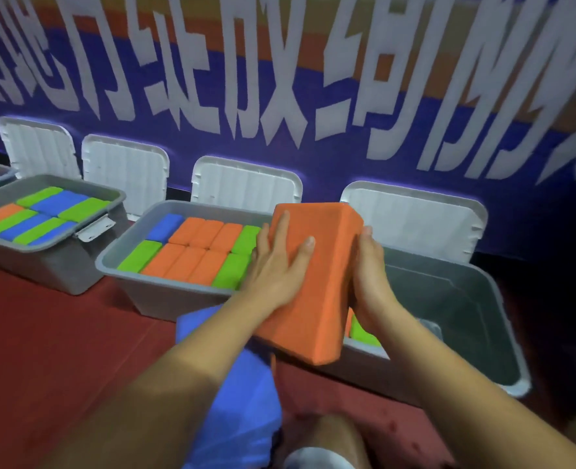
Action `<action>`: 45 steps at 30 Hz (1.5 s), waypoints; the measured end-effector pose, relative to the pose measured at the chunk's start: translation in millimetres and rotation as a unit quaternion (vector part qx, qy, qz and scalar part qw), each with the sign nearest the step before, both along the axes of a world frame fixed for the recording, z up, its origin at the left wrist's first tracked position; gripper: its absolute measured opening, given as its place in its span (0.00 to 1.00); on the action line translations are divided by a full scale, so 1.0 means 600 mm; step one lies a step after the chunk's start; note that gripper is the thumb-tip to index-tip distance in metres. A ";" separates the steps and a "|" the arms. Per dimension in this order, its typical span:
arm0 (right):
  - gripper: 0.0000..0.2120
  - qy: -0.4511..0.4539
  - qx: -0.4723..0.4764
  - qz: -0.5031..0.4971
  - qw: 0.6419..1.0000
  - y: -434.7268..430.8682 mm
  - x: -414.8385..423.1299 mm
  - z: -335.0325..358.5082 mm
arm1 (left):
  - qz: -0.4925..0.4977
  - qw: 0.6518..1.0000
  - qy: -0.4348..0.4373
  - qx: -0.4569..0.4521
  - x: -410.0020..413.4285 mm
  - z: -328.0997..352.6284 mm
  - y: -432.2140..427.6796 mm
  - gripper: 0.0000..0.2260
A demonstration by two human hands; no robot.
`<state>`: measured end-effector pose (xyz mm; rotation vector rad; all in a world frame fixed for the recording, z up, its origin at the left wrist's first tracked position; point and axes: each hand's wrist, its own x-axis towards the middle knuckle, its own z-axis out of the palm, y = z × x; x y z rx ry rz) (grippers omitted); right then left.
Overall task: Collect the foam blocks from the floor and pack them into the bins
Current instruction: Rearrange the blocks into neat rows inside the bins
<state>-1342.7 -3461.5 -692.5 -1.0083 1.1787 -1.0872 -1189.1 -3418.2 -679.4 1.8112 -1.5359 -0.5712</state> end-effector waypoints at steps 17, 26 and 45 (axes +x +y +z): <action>0.21 0.219 0.010 -0.155 0.963 -0.242 -0.363 -0.082 | -0.232 0.953 0.178 0.081 -0.403 -0.080 -0.364 0.31; 0.23 0.301 0.076 -0.138 0.940 -0.337 -0.345 -0.276 | -0.238 0.965 -0.059 0.093 -0.401 -0.281 -0.460 0.24; 0.35 0.463 0.153 -0.013 0.873 -0.397 -0.297 -0.393 | -0.231 0.910 -0.309 0.150 -0.334 -0.384 -0.479 0.39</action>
